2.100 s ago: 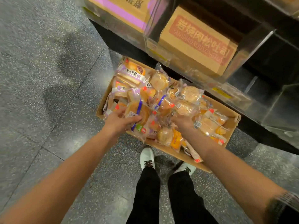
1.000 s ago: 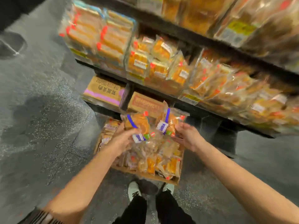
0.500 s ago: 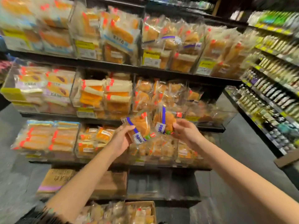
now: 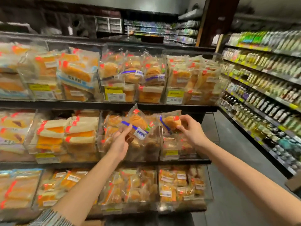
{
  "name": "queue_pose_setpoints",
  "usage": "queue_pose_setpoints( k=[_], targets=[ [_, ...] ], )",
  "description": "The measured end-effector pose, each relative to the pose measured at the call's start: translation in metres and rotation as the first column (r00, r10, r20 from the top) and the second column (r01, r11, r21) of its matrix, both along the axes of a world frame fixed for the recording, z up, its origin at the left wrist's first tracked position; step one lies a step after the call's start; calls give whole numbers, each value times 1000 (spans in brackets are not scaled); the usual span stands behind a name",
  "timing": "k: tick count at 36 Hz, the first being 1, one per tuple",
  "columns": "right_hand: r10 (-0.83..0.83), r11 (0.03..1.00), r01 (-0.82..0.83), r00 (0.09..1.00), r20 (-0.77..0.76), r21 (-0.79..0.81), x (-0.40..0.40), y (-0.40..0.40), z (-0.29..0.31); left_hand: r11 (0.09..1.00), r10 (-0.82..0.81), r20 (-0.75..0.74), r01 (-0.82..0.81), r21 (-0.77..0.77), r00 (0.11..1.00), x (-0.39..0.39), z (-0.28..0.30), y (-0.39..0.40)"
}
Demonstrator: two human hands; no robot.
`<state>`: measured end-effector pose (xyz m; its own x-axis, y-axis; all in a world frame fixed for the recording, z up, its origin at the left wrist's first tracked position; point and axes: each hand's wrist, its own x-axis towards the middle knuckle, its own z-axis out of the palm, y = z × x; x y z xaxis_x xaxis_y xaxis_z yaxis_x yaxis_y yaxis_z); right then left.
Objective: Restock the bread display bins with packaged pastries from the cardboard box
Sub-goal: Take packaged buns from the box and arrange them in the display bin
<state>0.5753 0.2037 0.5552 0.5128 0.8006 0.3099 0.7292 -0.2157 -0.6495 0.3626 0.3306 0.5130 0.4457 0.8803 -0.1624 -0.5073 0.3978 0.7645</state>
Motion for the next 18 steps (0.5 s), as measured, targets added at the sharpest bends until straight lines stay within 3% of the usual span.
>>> queue_pose_setpoints(
  k=[11, 18],
  targets=[
    [24, 953, 104, 910, 415, -284, 90, 39, -40, 993, 10, -48, -15, -114, 999, 72, -28, 17],
    [165, 899, 57, 875, 456, -435, 111, 70, -68, 993, 21, -128, -35, -109, 992, 102, -46, 19]
  ],
)
